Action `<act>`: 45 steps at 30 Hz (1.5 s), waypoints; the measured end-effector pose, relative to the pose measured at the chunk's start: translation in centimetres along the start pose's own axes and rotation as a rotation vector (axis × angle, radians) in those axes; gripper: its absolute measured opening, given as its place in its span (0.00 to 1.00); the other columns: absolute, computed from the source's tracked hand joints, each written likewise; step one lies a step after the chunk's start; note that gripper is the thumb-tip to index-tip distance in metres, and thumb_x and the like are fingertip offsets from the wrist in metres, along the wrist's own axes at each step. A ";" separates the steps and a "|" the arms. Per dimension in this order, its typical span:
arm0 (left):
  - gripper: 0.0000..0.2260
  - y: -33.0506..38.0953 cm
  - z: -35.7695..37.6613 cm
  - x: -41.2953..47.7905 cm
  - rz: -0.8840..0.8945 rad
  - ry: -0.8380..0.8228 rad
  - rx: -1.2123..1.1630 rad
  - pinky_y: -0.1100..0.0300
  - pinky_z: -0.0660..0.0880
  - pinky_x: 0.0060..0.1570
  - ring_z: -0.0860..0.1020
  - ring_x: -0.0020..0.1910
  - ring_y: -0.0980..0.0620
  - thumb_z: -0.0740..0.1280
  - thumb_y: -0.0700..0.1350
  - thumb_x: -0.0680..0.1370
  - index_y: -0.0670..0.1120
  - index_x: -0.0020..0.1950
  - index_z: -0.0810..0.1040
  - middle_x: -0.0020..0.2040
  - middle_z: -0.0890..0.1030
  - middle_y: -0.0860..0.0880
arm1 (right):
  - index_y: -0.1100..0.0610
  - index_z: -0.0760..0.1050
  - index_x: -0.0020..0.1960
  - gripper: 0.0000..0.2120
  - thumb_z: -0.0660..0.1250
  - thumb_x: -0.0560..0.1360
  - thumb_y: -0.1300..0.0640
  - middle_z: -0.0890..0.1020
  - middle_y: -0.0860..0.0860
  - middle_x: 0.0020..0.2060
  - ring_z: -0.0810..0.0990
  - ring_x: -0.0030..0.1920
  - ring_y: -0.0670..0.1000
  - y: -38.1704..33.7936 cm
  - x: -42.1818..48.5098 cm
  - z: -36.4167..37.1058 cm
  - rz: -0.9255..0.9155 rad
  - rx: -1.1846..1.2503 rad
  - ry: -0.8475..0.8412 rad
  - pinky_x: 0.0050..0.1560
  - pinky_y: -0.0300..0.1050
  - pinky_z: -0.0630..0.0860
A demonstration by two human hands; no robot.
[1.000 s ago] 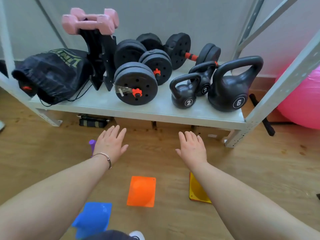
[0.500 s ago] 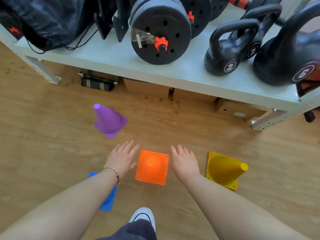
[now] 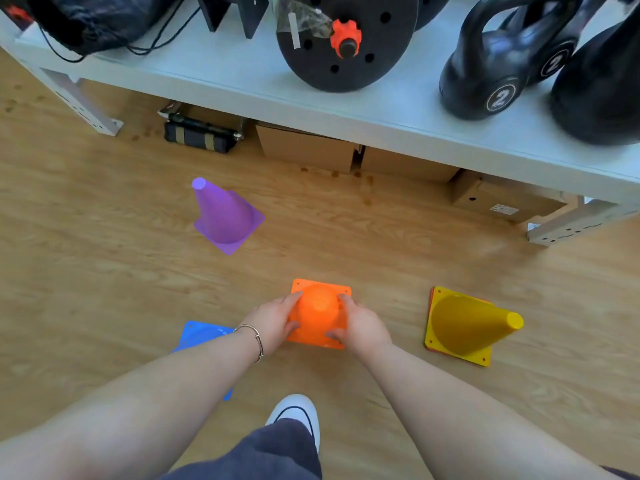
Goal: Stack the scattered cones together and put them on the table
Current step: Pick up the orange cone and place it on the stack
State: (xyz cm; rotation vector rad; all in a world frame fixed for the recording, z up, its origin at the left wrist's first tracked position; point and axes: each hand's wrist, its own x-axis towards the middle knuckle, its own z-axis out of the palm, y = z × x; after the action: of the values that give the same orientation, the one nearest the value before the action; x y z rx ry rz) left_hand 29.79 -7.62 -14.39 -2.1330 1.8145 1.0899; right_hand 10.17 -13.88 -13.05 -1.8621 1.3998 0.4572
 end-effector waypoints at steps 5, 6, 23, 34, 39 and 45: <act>0.30 0.5 -0.4 -0.4 0.017 0.096 -0.202 0.55 0.70 0.65 0.75 0.66 0.48 0.69 0.49 0.75 0.51 0.75 0.63 0.69 0.75 0.46 | 0.47 0.59 0.78 0.41 0.74 0.70 0.44 0.75 0.56 0.68 0.74 0.67 0.58 1.0 -1.0 -1.5 -0.047 0.075 0.049 0.63 0.47 0.70; 0.29 1.0 -0.6 -0.5 0.029 0.125 -0.251 0.57 0.70 0.65 0.75 0.65 0.49 0.71 0.48 0.74 0.50 0.74 0.65 0.68 0.76 0.46 | 0.47 0.59 0.77 0.41 0.74 0.70 0.43 0.75 0.56 0.67 0.74 0.66 0.58 1.3 -1.3 -2.0 -0.059 0.075 0.061 0.63 0.47 0.70; 0.28 18.6 -11.7 -2.4 0.279 0.298 -0.303 0.57 0.73 0.64 0.79 0.60 0.56 0.75 0.48 0.71 0.51 0.69 0.72 0.63 0.80 0.50 | 0.47 0.68 0.73 0.39 0.78 0.66 0.44 0.77 0.49 0.67 0.78 0.63 0.49 9.8 -11.6 -17.9 -0.173 0.228 0.404 0.64 0.48 0.75; 0.29 29.0 -11.3 -2.3 0.321 0.234 -0.271 0.60 0.74 0.61 0.78 0.61 0.56 0.75 0.50 0.71 0.53 0.70 0.71 0.64 0.79 0.50 | 0.47 0.69 0.72 0.38 0.79 0.65 0.45 0.80 0.48 0.62 0.80 0.60 0.49 18.1 -16.0 -21.0 -0.092 0.378 0.420 0.62 0.51 0.78; 0.28 30.8 -7.8 -0.4 0.294 0.166 -0.264 0.59 0.74 0.61 0.79 0.59 0.55 0.75 0.50 0.71 0.52 0.69 0.72 0.62 0.80 0.50 | 0.46 0.68 0.73 0.38 0.78 0.66 0.45 0.79 0.49 0.63 0.79 0.61 0.51 21.7 -15.2 -19.4 -0.046 0.408 0.344 0.61 0.53 0.79; 0.27 30.6 -3.1 2.4 0.226 0.120 -0.227 0.59 0.75 0.59 0.80 0.57 0.56 0.74 0.50 0.70 0.54 0.69 0.72 0.61 0.81 0.52 | 0.49 0.67 0.74 0.39 0.79 0.66 0.48 0.79 0.52 0.64 0.79 0.62 0.52 24.5 -12.5 -15.4 -0.007 0.430 0.313 0.62 0.52 0.77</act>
State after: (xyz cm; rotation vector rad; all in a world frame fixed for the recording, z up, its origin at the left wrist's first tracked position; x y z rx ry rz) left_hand 3.53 -19.29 -3.22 -2.1982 2.1217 1.3007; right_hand -19.12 -20.03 -3.14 -1.6243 1.5478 -0.1441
